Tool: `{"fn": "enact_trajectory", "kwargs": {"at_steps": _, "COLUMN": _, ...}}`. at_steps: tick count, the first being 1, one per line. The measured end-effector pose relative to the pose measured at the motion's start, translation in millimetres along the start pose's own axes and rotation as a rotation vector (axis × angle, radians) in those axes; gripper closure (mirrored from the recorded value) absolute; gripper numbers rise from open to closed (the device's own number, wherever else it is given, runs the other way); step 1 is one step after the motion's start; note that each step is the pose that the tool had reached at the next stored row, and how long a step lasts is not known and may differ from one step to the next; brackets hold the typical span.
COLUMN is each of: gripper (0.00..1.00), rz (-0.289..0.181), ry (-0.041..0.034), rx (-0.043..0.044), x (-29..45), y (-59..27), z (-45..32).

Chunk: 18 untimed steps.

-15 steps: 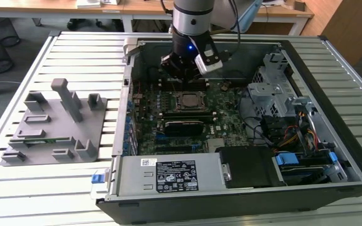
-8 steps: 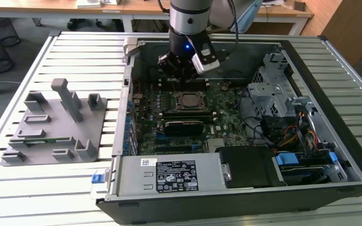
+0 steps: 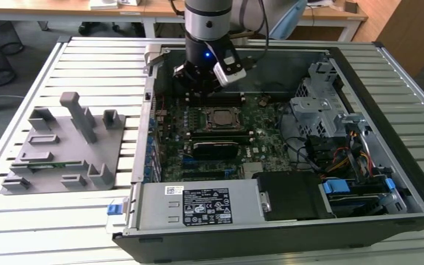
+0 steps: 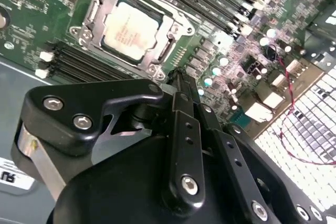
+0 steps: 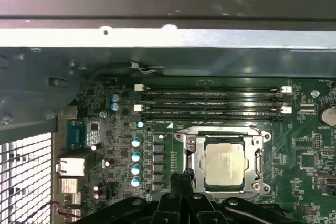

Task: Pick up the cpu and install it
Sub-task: 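Install the first cpu locking lever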

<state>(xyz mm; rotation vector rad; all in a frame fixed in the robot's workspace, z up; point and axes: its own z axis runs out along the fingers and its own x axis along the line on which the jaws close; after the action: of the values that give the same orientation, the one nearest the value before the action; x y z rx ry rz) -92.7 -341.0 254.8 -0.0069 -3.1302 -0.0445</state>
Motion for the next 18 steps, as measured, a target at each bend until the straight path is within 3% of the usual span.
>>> {"fn": "enact_trajectory", "kwargs": {"at_steps": 2, "gripper": 0.89, "rz": 0.0, "ry": -0.0004, "rx": 0.0, "x": 6.5, "y": 0.0, "z": 0.1}}
{"fn": "enact_trajectory", "kwargs": {"at_steps": 8, "gripper": 0.89, "rz": -0.001, "ry": -0.0003, "rx": 0.0, "x": 9.7, "y": 1.2, "z": 0.1}}
{"fn": "enact_trajectory", "kwargs": {"at_steps": 12, "gripper": 0.89, "rz": -0.003, "ry": -0.0003, "rx": 0.0001, "x": 15.8, "y": 6.2, "z": -0.3}}
{"fn": "enact_trajectory", "kwargs": {"at_steps": 18, "gripper": 0.89, "rz": -0.003, "ry": -0.0004, "rx": 0.0, "x": 16.3, "y": 9.2, "z": -0.8}}
